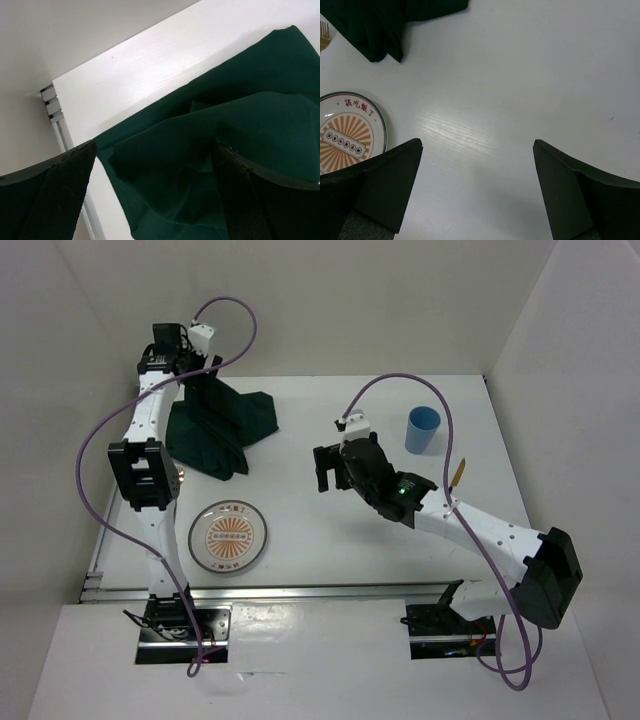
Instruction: Set the dinner table for one person
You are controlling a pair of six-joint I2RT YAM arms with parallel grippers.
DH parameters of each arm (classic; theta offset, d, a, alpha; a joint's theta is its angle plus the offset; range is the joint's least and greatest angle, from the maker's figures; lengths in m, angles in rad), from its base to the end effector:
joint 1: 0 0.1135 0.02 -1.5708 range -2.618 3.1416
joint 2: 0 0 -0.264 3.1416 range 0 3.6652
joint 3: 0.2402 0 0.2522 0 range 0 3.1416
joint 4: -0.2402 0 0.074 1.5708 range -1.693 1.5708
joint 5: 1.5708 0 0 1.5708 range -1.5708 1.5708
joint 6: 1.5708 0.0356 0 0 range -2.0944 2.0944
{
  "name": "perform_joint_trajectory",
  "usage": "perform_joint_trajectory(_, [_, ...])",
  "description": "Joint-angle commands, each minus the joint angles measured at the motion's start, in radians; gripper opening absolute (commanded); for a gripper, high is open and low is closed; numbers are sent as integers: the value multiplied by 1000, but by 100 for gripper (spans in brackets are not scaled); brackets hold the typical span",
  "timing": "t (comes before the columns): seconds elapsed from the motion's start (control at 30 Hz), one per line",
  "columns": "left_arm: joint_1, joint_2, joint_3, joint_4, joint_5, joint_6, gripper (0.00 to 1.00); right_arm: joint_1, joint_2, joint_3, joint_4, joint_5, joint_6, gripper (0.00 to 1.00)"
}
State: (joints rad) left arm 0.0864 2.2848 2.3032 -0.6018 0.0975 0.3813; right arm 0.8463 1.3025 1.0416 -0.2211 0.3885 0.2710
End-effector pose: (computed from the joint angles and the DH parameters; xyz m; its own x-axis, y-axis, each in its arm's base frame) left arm 0.5264 0.0421 0.3172 -0.5112 0.3275 -0.7946 0.1997 0.9445 0.2608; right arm 0.2069 0.2134 0.3133 -0.4220 -0.1030 -0.9007 -0.3711 0.9261 0.0680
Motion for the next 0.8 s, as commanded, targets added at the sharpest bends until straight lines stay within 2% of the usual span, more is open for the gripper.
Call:
perform_joint_trajectory(0.0, [-1, 24, 42, -19, 71, -30, 100, 4, 13, 48, 49, 21, -30, 100])
perform_joint_trajectory(0.03, [-1, 24, 42, -19, 86, -30, 96, 4, 14, 48, 49, 21, -30, 100])
perform_joint_trajectory(0.07, [-1, 33, 42, -32, 111, -30, 78, 4, 23, 48, 49, 21, -30, 100])
perform_joint_trajectory(0.2, [-1, 33, 53, -59, 143, -30, 36, 4, 32, 48, 49, 21, -30, 100])
perform_joint_trajectory(0.23, [-1, 33, 53, -70, 143, -30, 18, 4, 32, 48, 49, 21, -30, 100])
perform_joint_trajectory(0.3, [-1, 12, 44, -70, 133, -42, 8, 4, 32, 48, 58, 30, -30, 100])
perform_joint_trajectory(0.33, [-1, -4, 44, -70, 133, -42, 8, 4, 32, 48, 58, 30, -30, 100])
perform_joint_trajectory(0.37, [-1, -22, 33, -81, 145, -42, 2, 4, 32, 48, 58, 20, -30, 100])
perform_joint_trajectory(0.4, [-1, -71, 33, -90, 175, -29, 0, 4, 41, 48, 58, 9, -30, 100])
perform_joint_trajectory(0.47, [-22, -134, 22, -133, 206, 7, 0, 4, 58, 48, 40, -23, -6, 100])
perform_joint_trajectory(0.63, [-198, -391, -114, -216, 260, 256, 0, -41, 165, 142, -147, -71, 143, 100])
perform_joint_trajectory(0.7, [-255, -530, -149, -233, 329, 303, 0, -59, 184, 166, -193, -54, 186, 100])
perform_joint_trajectory(0.77, [-283, -602, -136, -326, 390, 358, 0, -102, 169, 187, -288, -22, 345, 100])
